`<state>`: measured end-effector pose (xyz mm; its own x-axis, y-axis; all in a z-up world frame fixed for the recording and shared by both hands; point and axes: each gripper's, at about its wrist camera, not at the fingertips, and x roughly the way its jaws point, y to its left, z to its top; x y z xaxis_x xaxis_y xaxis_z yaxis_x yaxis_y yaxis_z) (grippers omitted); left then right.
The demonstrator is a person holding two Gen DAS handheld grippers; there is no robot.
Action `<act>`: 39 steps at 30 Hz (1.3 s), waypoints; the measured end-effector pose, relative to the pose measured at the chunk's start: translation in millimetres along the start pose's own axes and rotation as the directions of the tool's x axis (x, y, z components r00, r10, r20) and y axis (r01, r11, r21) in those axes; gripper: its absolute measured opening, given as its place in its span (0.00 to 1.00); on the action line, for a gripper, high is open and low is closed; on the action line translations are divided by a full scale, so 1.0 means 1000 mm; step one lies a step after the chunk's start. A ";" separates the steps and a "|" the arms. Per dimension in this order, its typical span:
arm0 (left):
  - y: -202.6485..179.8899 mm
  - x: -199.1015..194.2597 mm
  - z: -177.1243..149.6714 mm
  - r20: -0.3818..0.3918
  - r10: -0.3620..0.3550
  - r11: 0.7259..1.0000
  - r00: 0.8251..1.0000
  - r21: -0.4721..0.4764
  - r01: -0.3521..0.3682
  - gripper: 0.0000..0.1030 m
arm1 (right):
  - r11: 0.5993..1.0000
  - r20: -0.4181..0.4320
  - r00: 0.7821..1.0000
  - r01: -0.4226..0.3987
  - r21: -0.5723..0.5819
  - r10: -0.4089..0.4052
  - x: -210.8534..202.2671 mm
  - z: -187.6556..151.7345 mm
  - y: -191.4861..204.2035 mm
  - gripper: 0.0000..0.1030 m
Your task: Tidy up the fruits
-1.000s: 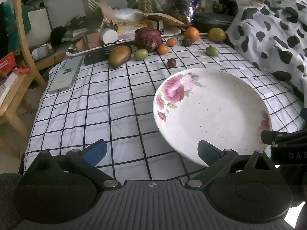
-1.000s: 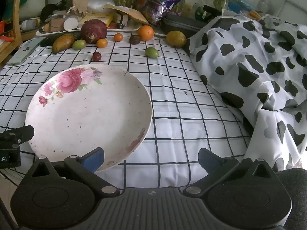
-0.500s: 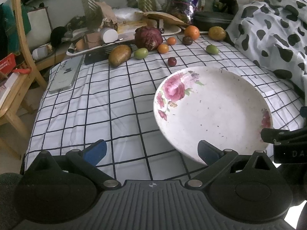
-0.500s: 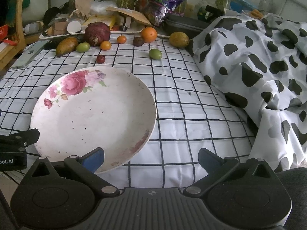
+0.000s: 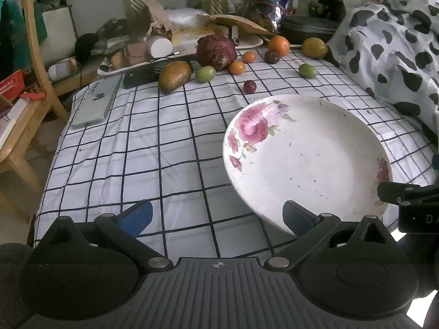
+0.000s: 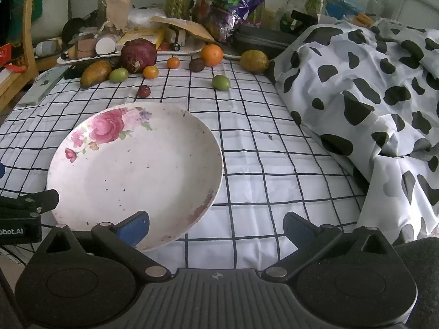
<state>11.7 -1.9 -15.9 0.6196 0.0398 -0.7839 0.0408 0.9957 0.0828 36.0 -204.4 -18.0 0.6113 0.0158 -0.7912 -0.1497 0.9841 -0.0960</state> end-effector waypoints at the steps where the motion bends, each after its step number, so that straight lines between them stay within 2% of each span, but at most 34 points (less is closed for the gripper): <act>1: 0.000 0.000 0.000 0.000 0.001 1.000 1.000 0.001 -0.001 1.00 | 1.000 0.002 1.000 -0.001 -0.003 0.001 0.000 0.000 0.000 1.00; 4: -0.001 0.001 0.000 -0.004 0.002 1.000 1.000 0.000 -0.002 1.00 | 1.000 0.003 1.000 -0.003 -0.005 0.003 -0.001 0.000 0.001 0.97; 6: 0.000 0.001 0.000 -0.006 0.000 1.000 1.000 -0.003 0.000 1.00 | 1.000 -0.003 1.000 -0.007 -0.003 0.007 0.000 0.000 0.001 0.91; 8: 0.000 0.001 0.001 -0.006 -0.001 1.000 1.000 -0.003 0.001 1.00 | 1.000 -0.009 1.000 -0.008 -0.002 0.007 0.000 0.000 0.002 0.91; 13: 0.000 0.001 0.001 -0.006 -0.001 1.000 1.000 -0.003 0.001 1.00 | 1.000 -0.011 1.000 -0.006 -0.002 0.006 0.001 0.000 0.002 0.92; 17: -0.001 0.001 0.001 -0.006 -0.001 1.000 1.000 -0.005 0.001 1.00 | 1.000 -0.012 1.000 -0.003 0.005 0.003 0.002 0.001 0.001 1.00; 31: 0.000 -0.002 0.001 0.008 -0.021 0.999 1.000 -0.025 0.021 1.00 | 1.000 -0.013 1.000 0.002 -0.005 -0.002 0.002 0.002 0.002 1.00; 39: -0.001 -0.001 0.006 0.028 -0.026 1.000 0.999 -0.001 0.027 1.00 | 1.000 -0.004 1.000 -0.013 0.028 0.013 0.005 0.007 -0.004 1.00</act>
<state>15.2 -3.6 -11.6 0.6402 0.0110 -0.7681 0.0564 0.9965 0.0613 44.9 -206.8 -17.2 0.6066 0.0280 -0.7945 -0.1358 0.9883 -0.0689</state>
